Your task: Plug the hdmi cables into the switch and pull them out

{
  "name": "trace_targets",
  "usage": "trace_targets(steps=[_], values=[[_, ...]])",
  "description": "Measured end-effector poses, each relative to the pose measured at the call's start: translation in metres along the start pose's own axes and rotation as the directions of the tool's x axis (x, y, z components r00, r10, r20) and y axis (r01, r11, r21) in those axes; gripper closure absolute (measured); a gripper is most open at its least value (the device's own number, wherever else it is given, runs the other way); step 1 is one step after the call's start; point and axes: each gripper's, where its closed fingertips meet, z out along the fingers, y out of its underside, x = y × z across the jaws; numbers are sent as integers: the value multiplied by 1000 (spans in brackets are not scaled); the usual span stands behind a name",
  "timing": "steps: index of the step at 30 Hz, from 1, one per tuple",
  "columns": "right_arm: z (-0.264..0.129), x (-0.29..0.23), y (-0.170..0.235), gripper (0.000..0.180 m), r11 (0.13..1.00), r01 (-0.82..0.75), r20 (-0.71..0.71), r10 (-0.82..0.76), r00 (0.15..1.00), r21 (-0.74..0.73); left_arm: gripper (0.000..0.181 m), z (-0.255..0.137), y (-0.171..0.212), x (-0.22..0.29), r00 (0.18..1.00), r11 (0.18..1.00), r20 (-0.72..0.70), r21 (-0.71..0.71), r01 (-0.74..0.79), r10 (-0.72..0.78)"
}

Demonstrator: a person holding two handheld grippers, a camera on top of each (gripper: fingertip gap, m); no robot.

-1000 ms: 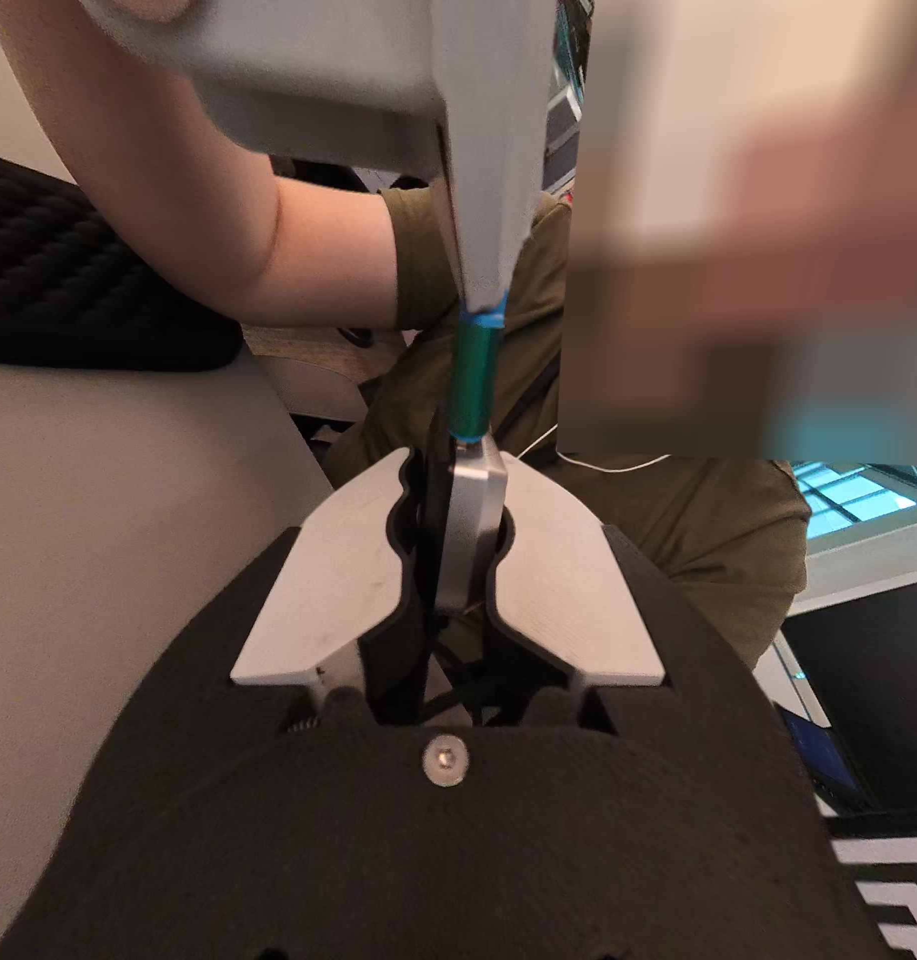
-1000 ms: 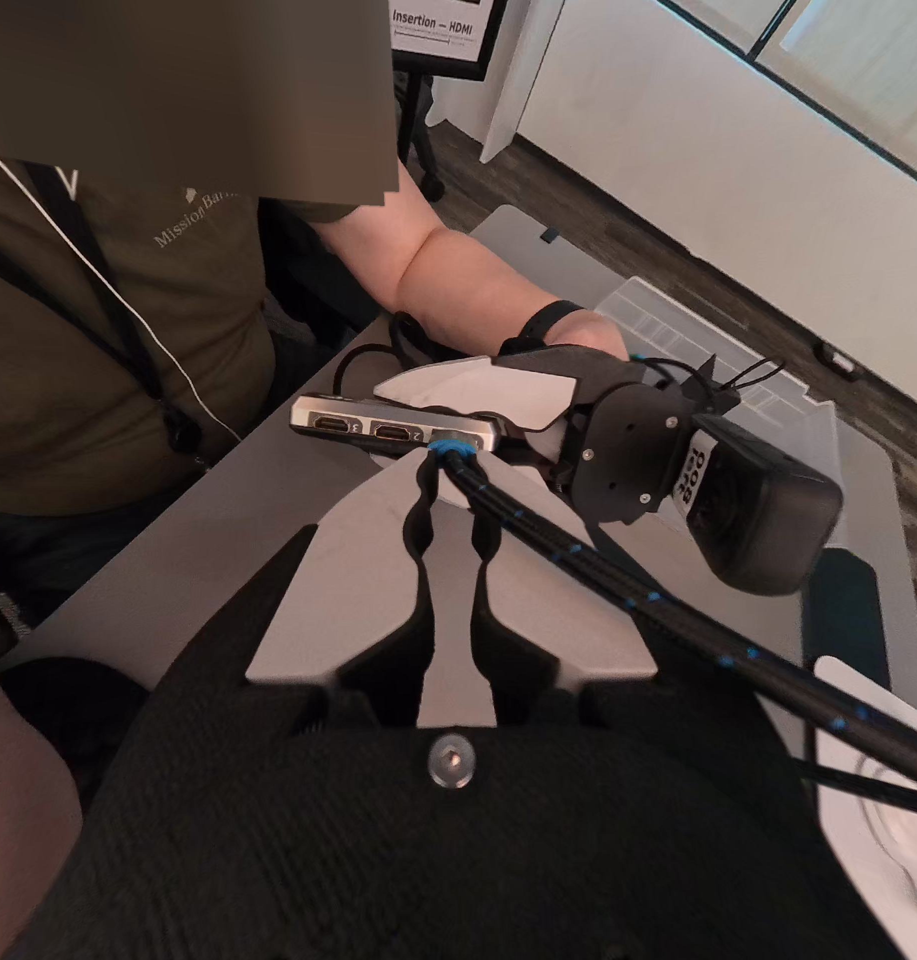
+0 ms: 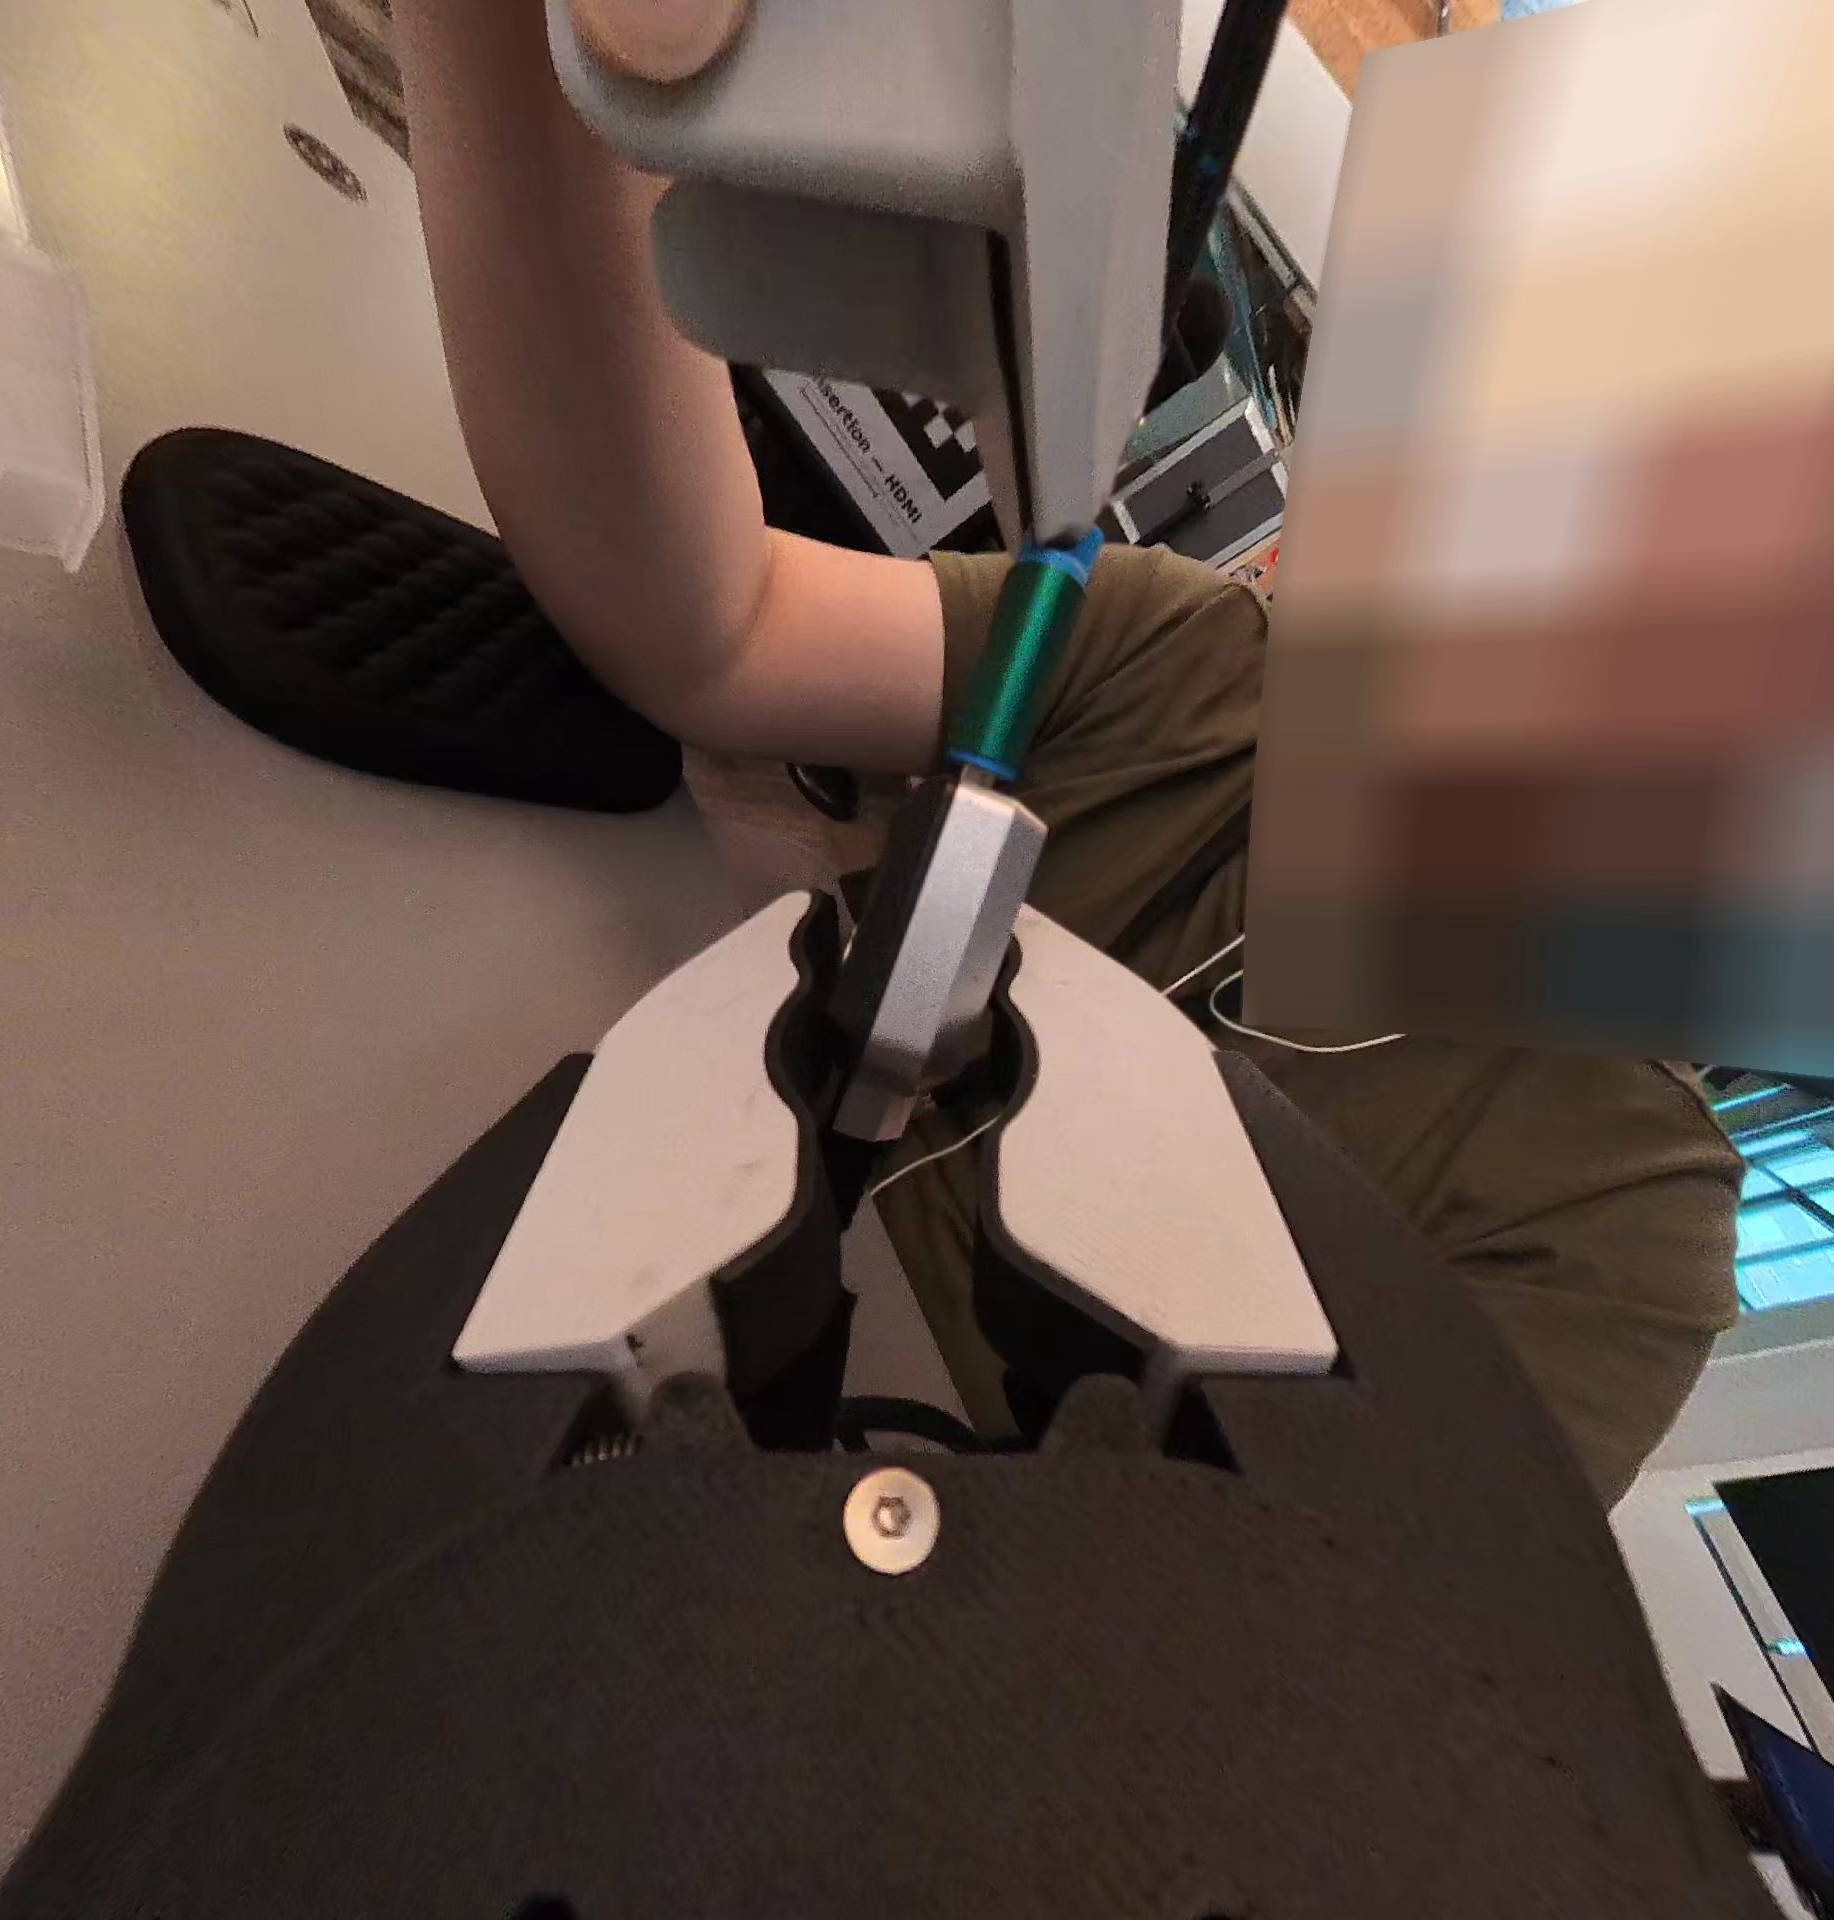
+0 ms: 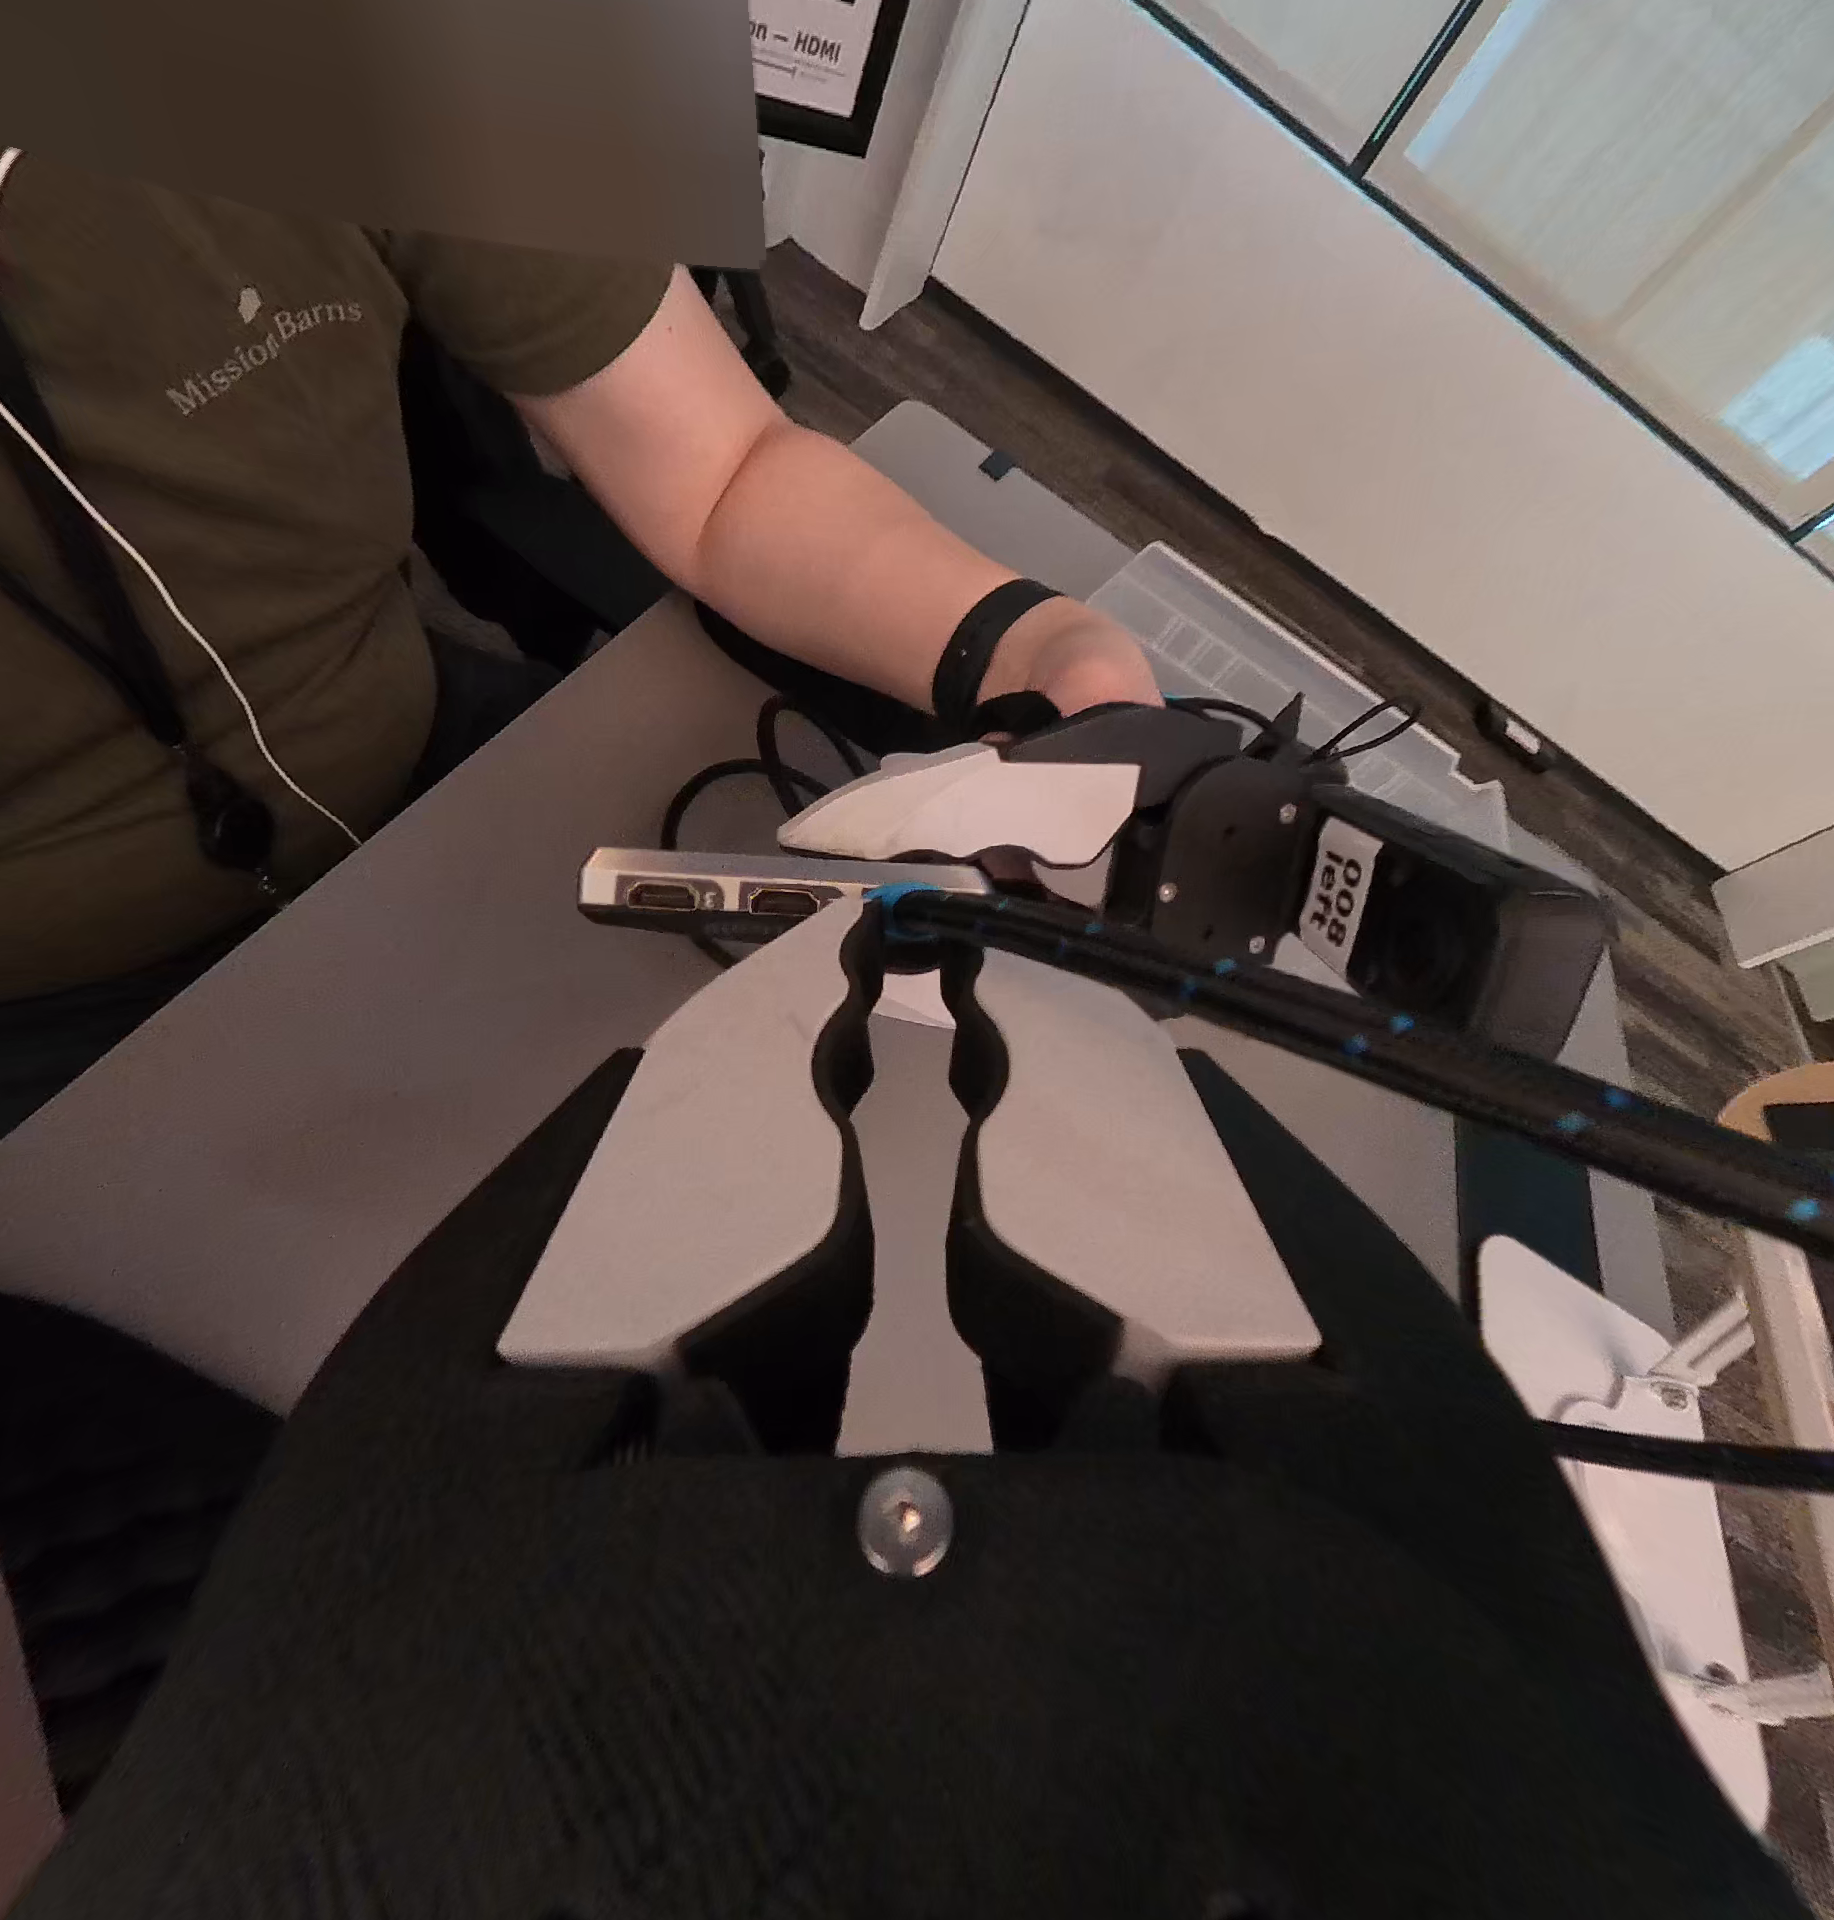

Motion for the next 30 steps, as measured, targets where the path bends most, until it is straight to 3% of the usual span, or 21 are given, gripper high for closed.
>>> trace_targets(steps=[4, 8, 14, 22, 30], values=[[-2, 11, 6, 168, 1000, -24, -58, 24, 998, -1, 155, -9, -5, -3, 999, 999, 31, 42, -12, 11], [-9, 28, 35, 161, 995, -77, -167, 66, 984, -59, 156, -21, -6, -25, 983, 997, 184, 72, 0, -13], [-46, 48, 83, 158, 949, -244, -360, 161, 919, -199, 157, -42, -3, -70, 933, 969, 297, 198, 147, -202], [-79, 43, 76, 158, 948, -242, -444, 129, 886, -206, 160, -40, 37, -140, 815, 939, 467, 152, 307, -342], [-79, 45, 77, 159, 949, -234, -449, 118, 886, -211, 160, -41, 36, -154, 805, 869, 330, 244, 432, -493]])
